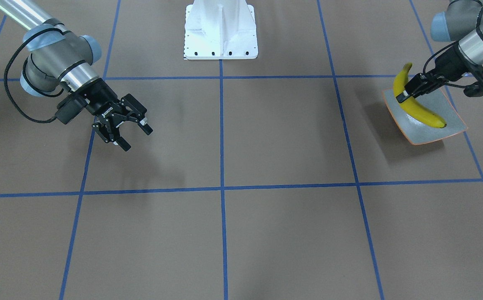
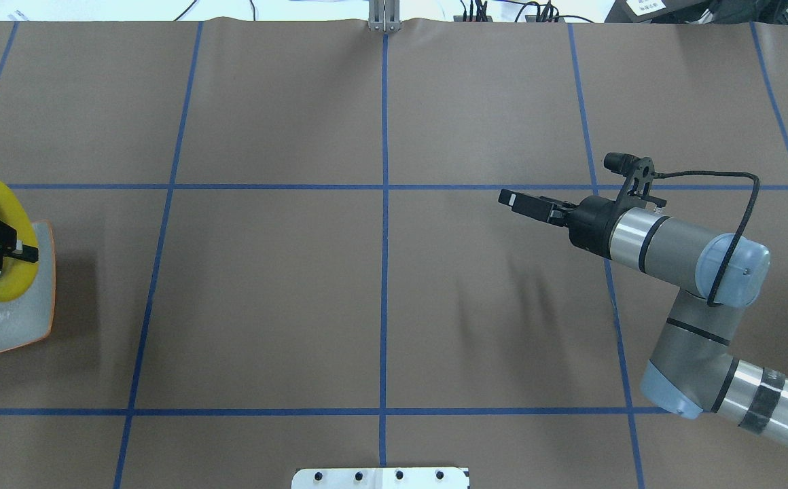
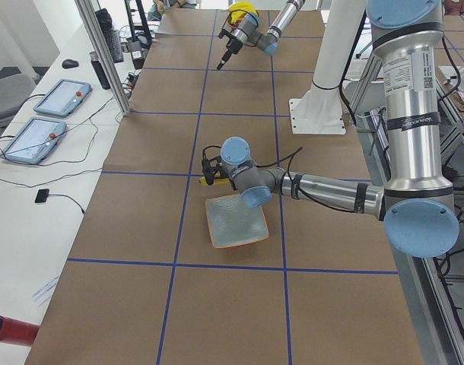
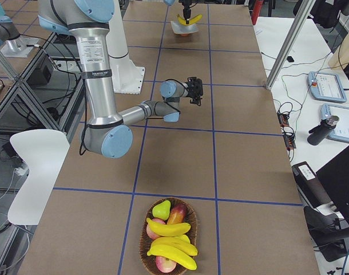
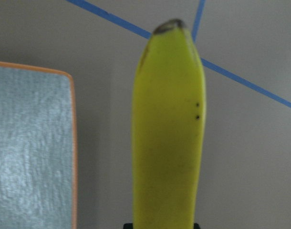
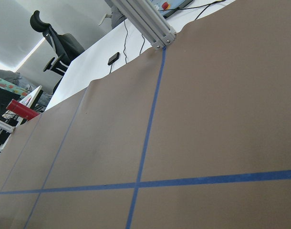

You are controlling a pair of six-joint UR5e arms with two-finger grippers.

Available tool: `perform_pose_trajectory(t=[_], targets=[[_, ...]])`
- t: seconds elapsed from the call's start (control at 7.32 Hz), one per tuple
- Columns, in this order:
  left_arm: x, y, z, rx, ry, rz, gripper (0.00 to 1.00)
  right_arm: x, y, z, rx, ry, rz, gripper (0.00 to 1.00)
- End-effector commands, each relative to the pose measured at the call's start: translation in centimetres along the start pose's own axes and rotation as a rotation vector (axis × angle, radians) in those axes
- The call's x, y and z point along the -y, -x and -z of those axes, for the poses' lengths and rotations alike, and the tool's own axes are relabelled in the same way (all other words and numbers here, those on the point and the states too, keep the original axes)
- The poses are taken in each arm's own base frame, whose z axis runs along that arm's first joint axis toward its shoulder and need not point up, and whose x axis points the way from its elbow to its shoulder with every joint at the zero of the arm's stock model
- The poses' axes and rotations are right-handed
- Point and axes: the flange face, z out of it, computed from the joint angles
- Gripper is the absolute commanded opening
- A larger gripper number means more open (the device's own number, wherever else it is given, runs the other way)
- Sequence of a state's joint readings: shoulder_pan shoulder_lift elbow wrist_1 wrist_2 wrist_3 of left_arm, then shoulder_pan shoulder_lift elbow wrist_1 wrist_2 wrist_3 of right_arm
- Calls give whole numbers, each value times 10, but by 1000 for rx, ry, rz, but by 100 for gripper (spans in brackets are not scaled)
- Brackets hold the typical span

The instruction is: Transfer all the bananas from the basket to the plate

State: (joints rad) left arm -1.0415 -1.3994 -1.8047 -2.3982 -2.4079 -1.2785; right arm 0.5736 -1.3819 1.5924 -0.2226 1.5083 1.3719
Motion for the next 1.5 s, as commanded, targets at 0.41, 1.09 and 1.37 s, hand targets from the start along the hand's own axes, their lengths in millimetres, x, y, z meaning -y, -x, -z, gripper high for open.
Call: perform_pose_trajectory(t=[0.41,1.09,1.37], targets=[[13,70,-20,286,13,-30,0,7,-4,-11,-54,-12,-1,100],[25,91,-40,322,35,3,0,9,3,-14,-38,-15,-13,100],[27,89,-41,319,34,0,3,9,5,-14,-35,-16,-15,100]])
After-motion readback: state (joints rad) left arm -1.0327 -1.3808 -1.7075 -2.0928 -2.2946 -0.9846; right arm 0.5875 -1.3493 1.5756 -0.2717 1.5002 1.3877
